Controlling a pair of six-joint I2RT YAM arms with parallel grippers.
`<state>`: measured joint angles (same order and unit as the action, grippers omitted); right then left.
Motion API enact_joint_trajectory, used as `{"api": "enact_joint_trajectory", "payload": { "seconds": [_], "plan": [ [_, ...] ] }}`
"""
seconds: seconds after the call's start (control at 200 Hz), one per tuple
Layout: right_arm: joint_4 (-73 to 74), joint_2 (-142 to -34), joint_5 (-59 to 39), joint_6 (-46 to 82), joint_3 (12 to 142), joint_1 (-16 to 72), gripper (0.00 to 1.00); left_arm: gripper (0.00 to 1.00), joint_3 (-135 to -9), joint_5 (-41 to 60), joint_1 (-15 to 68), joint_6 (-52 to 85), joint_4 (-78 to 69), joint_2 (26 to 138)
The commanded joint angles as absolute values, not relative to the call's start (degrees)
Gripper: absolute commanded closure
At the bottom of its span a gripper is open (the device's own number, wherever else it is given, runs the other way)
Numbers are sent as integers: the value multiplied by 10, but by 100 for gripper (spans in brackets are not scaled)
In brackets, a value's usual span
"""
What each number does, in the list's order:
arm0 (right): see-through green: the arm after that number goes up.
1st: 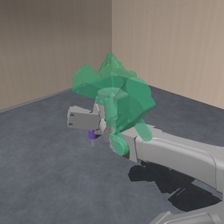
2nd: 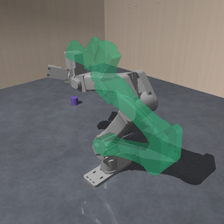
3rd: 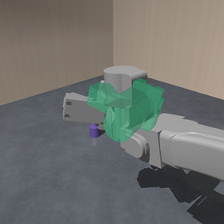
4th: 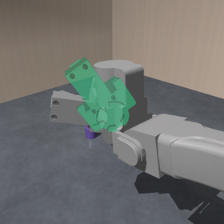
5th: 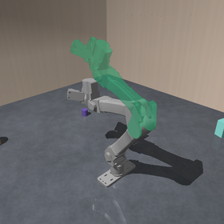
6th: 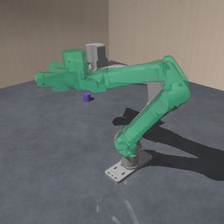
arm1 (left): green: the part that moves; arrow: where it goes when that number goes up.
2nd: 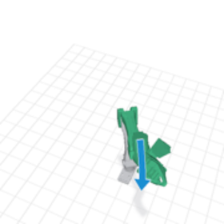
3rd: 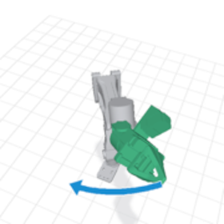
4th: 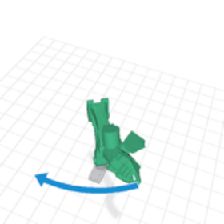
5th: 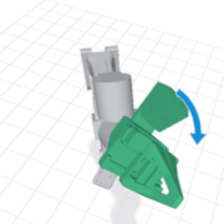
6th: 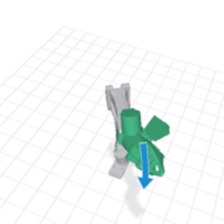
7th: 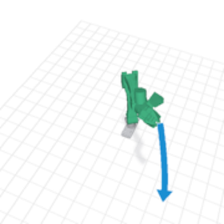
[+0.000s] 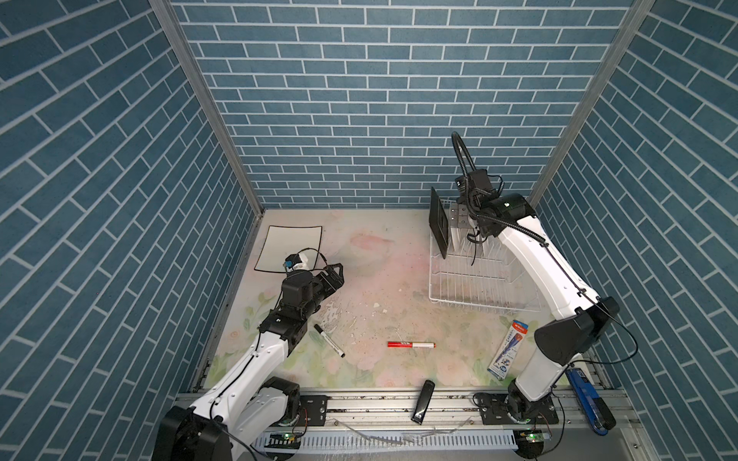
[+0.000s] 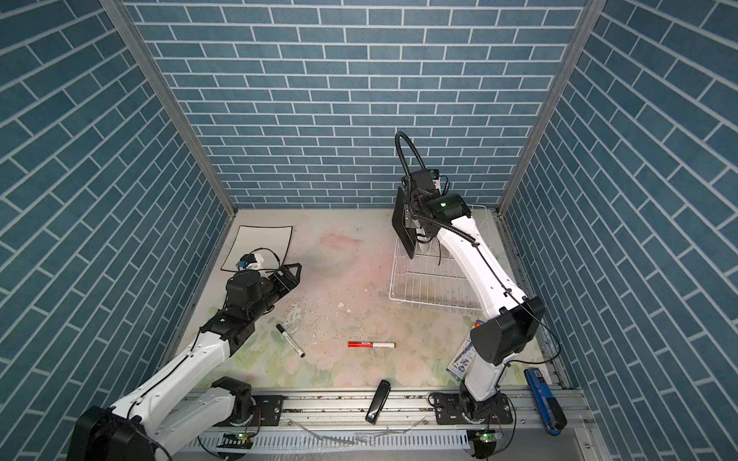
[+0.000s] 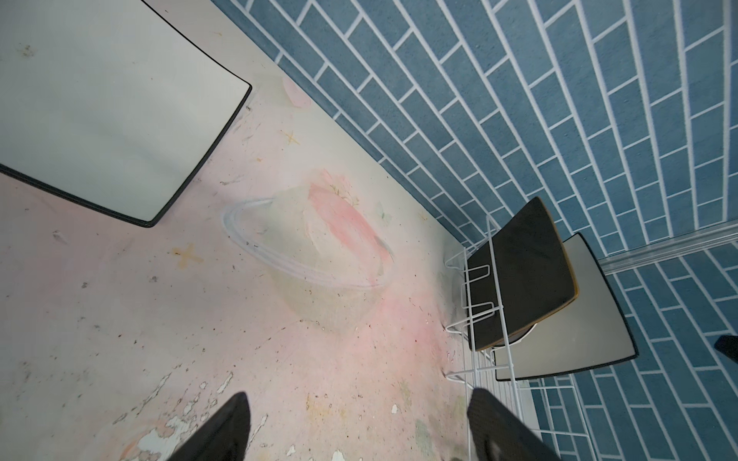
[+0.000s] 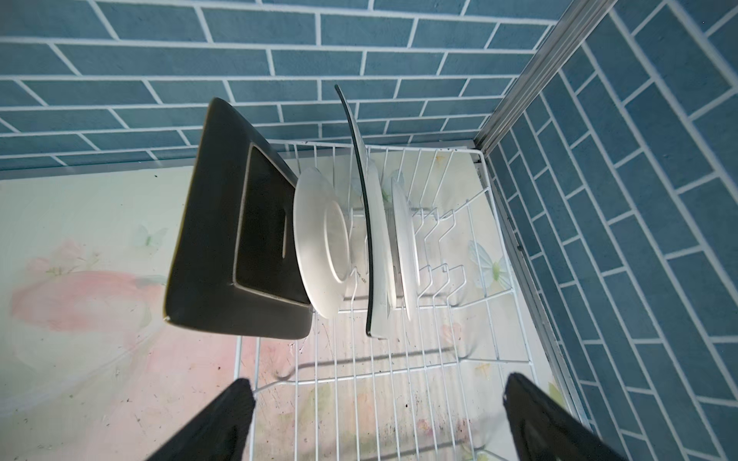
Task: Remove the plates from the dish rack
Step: 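Lower the right gripper onto the rim of the next plate and close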
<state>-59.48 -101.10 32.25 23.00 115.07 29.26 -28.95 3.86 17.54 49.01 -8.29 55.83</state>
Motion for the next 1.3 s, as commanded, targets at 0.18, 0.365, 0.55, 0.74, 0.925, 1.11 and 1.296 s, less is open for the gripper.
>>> {"api": "enact_joint_trajectory", "payload": {
  "seconds": [0.18,0.365,0.55,0.74,0.925,1.11,1.296],
  "plan": [
    [-634,-1114,275,189,1271,244,5,13,-319,24,181,470,-127,609],
    [-659,-1181,261,184,1349,222,10,13,-328,30,182,467,-132,630],
    [-671,-1232,242,185,1409,206,20,13,-326,32,182,471,-135,634],
    [-677,-1269,225,189,1435,190,32,13,-318,33,182,490,-149,628],
    [-674,-1279,221,189,1438,185,39,13,-323,36,182,494,-151,634],
    [-673,-1293,220,186,1450,178,43,13,-327,48,182,509,-166,636],
    [-677,-1306,219,181,1459,173,48,13,-326,44,182,511,-163,630]
  ]
}}
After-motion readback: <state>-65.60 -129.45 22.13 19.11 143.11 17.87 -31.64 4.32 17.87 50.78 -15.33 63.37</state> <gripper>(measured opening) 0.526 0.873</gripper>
